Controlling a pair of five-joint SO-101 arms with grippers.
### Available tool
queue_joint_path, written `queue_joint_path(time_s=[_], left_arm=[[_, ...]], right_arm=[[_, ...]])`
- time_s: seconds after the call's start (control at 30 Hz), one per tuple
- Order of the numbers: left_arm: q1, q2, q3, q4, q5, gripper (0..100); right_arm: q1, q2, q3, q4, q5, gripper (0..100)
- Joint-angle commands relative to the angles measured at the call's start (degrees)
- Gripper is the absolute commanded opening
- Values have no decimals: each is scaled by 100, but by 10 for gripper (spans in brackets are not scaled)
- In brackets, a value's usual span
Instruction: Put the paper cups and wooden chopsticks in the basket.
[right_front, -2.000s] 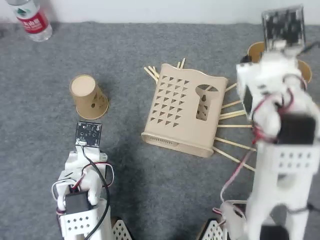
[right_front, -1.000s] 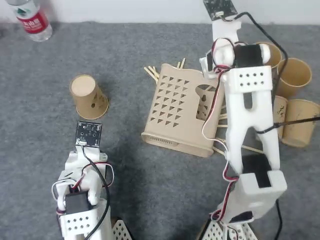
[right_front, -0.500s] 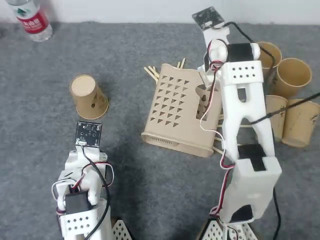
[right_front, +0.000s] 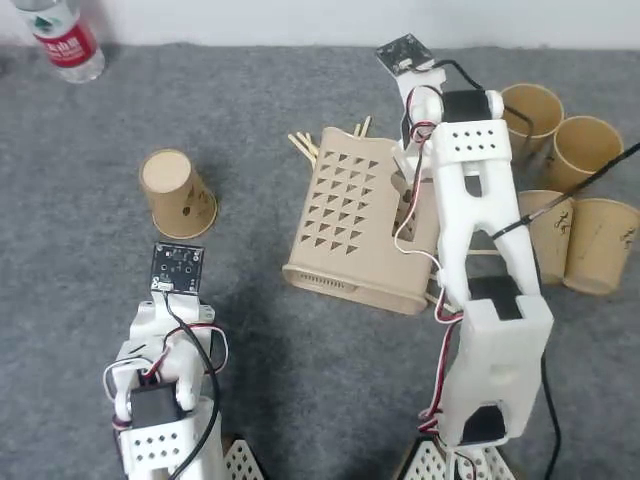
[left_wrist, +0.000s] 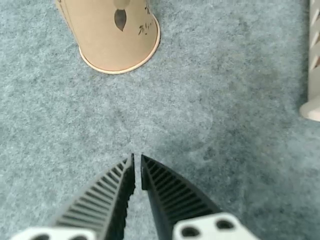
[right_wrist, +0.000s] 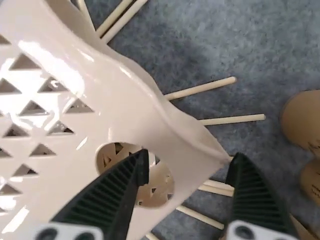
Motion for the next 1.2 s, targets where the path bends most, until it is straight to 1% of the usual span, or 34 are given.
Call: queue_joint_path(time_s=[0.0, 0.23, 0.43, 0.5, 0.67, 0.73, 0.83, 0.97, 1.17], left_arm=[[0, -53, -22, -123, -62, 22], [-18, -53, -22, -220, -62, 22], [-18, -53, -22, -229, -62, 22], [-18, -53, -22, -229, -62, 22], [-18, -53, -22, -229, -62, 22], [-18, -53, -22, -229, -62, 22], [-18, -53, -22, -229, -62, 22], [-18, -53, -22, -229, -62, 22], [-18, -53, -22, -229, -62, 22]], right_arm=[[145, 66, -264, -136, 264, 268], [321, 418, -264, -347, 273, 268], [286, 435, -264, -435, 281, 263], [286, 418, -264, -435, 281, 227], [295, 444, -246, -514, 281, 49], [303, 444, -246, -541, 281, 2], [286, 426, -246, -514, 281, 20], [286, 365, -264, -488, 281, 7], [259, -198, -264, -321, 273, 7]])
